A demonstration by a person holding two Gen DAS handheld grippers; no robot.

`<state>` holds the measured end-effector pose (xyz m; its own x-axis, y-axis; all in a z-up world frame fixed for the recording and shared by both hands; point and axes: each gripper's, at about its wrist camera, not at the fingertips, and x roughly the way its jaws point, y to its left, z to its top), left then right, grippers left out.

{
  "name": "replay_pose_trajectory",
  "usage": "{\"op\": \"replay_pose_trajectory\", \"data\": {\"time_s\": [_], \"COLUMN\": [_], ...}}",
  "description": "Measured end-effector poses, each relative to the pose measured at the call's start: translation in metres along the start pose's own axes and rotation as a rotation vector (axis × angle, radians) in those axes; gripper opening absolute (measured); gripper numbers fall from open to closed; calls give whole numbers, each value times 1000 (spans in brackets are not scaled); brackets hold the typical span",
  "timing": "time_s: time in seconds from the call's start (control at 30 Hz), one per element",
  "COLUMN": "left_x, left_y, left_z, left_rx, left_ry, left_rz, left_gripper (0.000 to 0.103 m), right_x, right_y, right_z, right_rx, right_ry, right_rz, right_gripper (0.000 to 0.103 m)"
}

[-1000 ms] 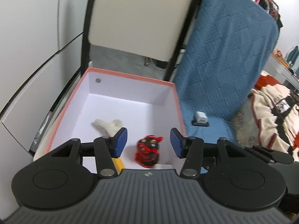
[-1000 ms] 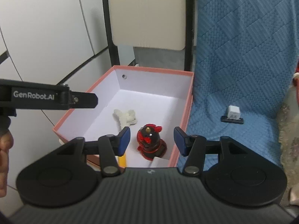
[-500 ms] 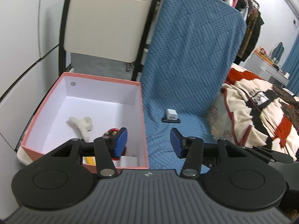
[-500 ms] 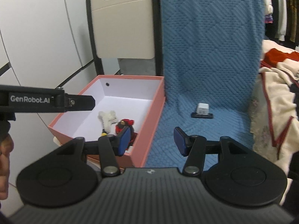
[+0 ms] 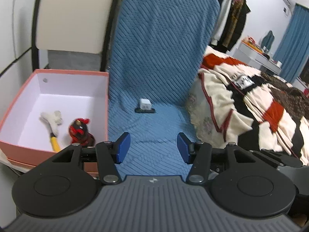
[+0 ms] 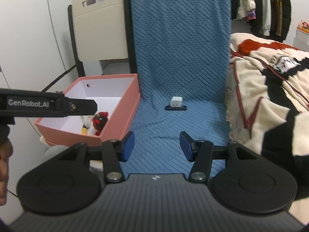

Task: Organize rigid objects
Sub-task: 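Move both grippers back to the small white charger and black USB stick, then grasp the small white cube charger with the left gripper while the right grasps the black USB stick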

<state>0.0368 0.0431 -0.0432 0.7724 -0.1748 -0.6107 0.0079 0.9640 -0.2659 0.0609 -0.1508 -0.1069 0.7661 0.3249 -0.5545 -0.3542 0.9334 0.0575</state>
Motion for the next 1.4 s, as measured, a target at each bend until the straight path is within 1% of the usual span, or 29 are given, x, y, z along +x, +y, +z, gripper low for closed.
{"op": "replay_pose_trajectory", "data": {"time_s": [0.1,0.23,0.33,0.53,0.83,1.07,1.27,1.4], "left_x": [8,24,37,72,135,187,231,263], "left_y": [-12,-22,-29,-33,-33,-41,-42,-37], "left_z": [-9,-15,-16,-10,6,15,30,38], "left_rx": [22,35,44,62,77,82,84,87], "left_ry": [14,31,39,61,106,130,127,128], "left_rz": [-8,-16,-16,-4,20,-4,-10,-14], "left_gripper": [64,64,64,64,64,65,65,69], "right_x": [-4,-2,3,18,57,89,118,139], "right_y": [-13,-31,-41,-52,-68,-72,-72,-76], "right_z": [-11,-26,-33,-39,-39,-30,-19,-16], "right_rx": [8,30,51,54,76,52,40,37], "right_ry": [-1,12,19,15,34,44,56,66], "right_rz": [-27,-54,-54,-52,-54,-52,-40,-22], "right_gripper": [55,55,55,55,55,55,55,55]}}
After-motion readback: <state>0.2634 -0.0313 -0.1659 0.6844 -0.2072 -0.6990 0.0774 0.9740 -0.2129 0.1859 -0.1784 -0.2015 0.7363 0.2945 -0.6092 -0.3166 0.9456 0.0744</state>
